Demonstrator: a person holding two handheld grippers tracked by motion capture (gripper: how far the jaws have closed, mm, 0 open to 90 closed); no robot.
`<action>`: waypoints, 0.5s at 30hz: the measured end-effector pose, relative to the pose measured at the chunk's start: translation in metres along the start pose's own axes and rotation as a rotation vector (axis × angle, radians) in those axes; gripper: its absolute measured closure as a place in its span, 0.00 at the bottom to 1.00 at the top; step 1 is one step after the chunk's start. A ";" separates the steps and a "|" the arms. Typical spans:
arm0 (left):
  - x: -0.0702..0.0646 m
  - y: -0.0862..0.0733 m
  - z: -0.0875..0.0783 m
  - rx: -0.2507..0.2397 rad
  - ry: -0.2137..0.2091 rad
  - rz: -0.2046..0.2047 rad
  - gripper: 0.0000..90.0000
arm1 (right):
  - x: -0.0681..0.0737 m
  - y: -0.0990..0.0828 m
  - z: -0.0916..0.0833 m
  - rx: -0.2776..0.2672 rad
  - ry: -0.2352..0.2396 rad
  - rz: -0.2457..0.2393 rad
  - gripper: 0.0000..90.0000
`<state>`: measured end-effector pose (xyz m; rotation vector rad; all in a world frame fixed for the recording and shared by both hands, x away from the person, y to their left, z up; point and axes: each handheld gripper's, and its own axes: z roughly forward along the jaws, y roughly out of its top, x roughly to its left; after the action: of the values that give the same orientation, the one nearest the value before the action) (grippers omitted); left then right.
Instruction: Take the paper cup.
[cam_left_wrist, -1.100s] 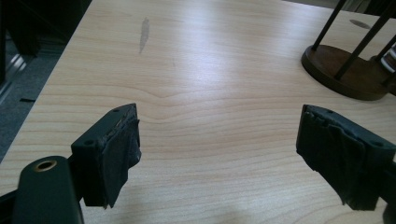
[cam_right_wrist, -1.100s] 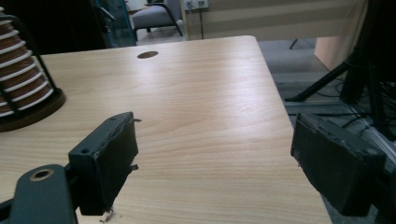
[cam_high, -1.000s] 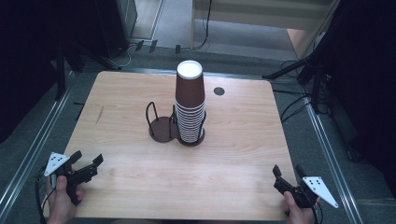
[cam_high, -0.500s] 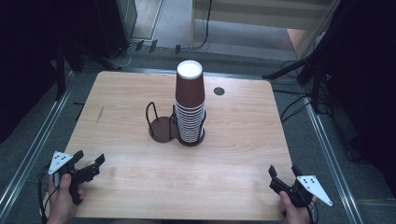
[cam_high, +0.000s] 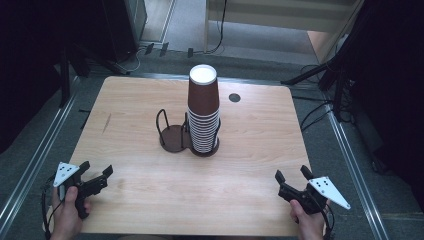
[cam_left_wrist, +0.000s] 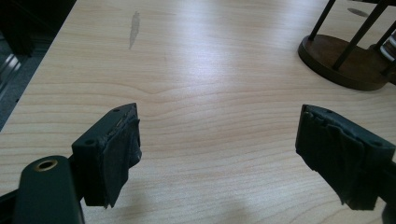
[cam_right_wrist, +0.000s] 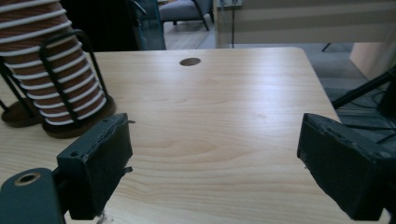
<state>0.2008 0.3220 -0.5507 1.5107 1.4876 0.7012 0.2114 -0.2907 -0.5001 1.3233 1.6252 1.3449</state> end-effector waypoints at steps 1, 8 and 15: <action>0.000 0.000 0.000 -0.001 -0.002 0.001 0.16 | 0.004 0.003 0.002 -0.007 0.007 -0.016 0.10; 0.000 0.000 0.000 0.001 -0.006 0.001 0.16 | 0.026 0.013 0.018 -0.010 0.019 -0.055 0.09; 0.000 0.000 0.000 0.000 -0.009 0.001 0.16 | 0.046 0.023 0.034 -0.014 0.055 -0.077 0.08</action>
<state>0.2009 0.3224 -0.5508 1.5133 1.4801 0.6942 0.2362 -0.2368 -0.4820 1.2132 1.6836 1.3552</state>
